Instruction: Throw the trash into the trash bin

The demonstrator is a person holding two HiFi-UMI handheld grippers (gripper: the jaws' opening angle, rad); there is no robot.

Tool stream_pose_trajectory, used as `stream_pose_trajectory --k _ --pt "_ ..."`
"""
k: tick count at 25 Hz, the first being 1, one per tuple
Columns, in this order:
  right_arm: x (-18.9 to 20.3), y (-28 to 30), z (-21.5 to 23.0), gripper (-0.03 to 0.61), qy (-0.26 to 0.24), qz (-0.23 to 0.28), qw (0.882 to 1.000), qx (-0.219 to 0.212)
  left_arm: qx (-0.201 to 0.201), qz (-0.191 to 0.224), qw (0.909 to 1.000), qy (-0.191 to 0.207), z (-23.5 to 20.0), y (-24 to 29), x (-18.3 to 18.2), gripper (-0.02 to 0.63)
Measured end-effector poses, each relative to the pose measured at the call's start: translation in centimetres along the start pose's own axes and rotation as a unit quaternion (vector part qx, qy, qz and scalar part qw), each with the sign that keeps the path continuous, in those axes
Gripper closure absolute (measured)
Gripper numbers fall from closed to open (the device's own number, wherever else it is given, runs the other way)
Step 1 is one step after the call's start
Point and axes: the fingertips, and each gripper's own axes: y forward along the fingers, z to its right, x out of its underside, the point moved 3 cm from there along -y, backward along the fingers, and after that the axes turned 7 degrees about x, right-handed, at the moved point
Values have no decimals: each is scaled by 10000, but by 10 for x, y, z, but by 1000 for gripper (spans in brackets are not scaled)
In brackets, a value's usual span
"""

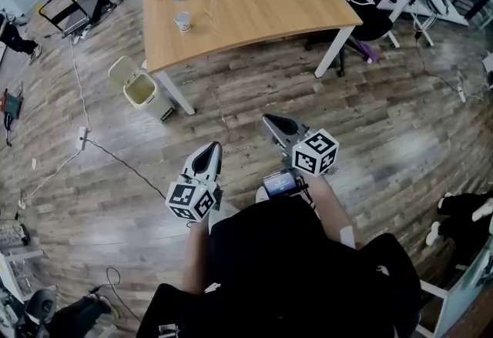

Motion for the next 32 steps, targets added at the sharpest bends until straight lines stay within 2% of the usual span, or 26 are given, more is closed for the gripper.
stream_pose_trajectory --k 6,10,13,18,23,27,32 --pt "-3 3 43 580 142 -129 9997 117 161 -288 9994 91 8 36 -1 606" --pt "-12 21 65 580 347 -46 9990 275 151 -356 9991 185 -8 55 -9 606" --pt "-10 39 74 580 305 -136 9991 260 151 -365 9990 217 -28 68 -14 607" --pt "-22 97 86 580 223 -198 9990 320 244 -245 9992 188 -87 92 -30 606" --pt "-41 161 86 580 127 -292 9987 387 732 69 9971 207 -137 110 -60 607" --pt "-59 216 75 580 4 -360 9989 290 903 -2 9953 360 -183 116 -87 606" --pt "-74 286 76 580 -24 -443 9982 409 926 -97 9948 408 -250 121 -108 606"
